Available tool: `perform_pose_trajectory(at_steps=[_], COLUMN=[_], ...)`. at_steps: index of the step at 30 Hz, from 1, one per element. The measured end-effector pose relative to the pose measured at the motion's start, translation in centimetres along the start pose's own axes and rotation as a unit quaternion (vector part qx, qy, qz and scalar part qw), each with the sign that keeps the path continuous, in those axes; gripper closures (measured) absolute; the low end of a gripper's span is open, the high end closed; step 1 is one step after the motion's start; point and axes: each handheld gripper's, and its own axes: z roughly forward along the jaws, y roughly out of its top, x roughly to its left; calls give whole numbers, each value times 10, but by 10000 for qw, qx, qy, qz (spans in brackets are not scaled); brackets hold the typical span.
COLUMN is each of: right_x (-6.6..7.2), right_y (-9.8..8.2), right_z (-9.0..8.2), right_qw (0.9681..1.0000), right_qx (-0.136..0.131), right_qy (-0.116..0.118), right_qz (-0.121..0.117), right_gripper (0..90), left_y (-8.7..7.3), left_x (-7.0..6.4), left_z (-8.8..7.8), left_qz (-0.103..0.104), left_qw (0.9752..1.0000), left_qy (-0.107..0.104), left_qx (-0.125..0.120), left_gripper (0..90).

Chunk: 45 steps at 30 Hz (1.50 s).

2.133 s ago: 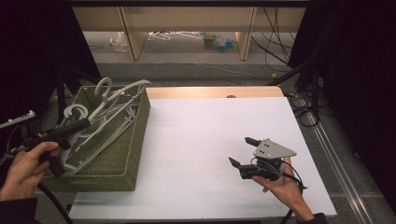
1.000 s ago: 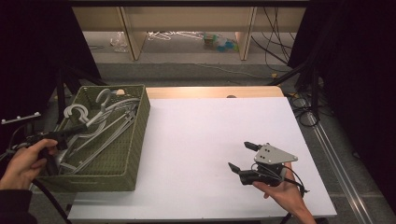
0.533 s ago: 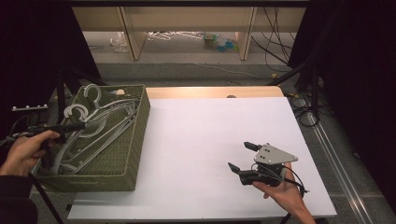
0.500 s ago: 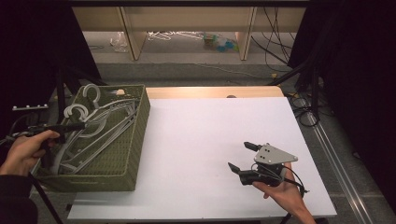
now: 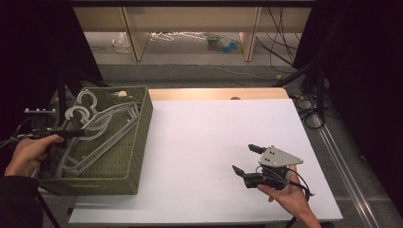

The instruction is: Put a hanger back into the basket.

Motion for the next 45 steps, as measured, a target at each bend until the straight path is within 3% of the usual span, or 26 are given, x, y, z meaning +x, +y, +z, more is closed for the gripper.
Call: perform_pose_trajectory(at_steps=[7, 11, 13, 17, 18, 20, 22, 26, 30, 35, 38, 45], right_x=[0, 0, 0, 0, 0, 1, 0, 0, 0, -2, -3, -4], right_y=[0, 0, 0, 0, 1, 0, 0, 1, 1, 1, 0, 0], right_z=[0, 0, 0, 0, -1, 0, -1, -1, -2, -4, -6, -12], right_qw=[10000, 10000, 10000, 10000, 10000, 10000, 10000, 10000, 10000, 9997, 9992, 9983], right_qx=[2, -12, -10, 45, 48, -8, -16, 21, 20, 93, 91, 96], right_qy=[12, -1, -1, 21, 32, -1, 2, 14, -17, -164, -248, -346], right_qz=[15, -8, -5, -2, -3, 5, 21, 20, 46, 179, 307, 463], right_gripper=[167, 167, 166, 167, 166, 167, 167, 167, 175, 178, 180, 183], left_y=[-6, -12, -12, -10, -9, -8, -7, -5, -4, -3, -4, -9], left_x=[6, 12, 15, 12, 9, 4, -3, -21, -43, -73, -92, -136], left_z=[5, 6, 3, -2, -3, -7, -9, -15, -21, -22, -18, -15], left_qz=[-90, -200, -124, -196, -323, -293, -198, 89, 144, 316, 560, 928], left_qw=[9999, 9995, 9993, 9992, 9987, 9986, 9986, 9986, 9971, 9930, 9901, 9849], left_qy=[82, 236, 324, 346, 347, 340, 345, 162, 12, -346, -505, -637], left_qx=[41, 58, 130, -17, -171, -290, -350, -490, -750, -1082, -1186, -1318], left_gripper=[768, 738, 698, 602, 573, 544, 505, 460, 408, 341, 314, 246])
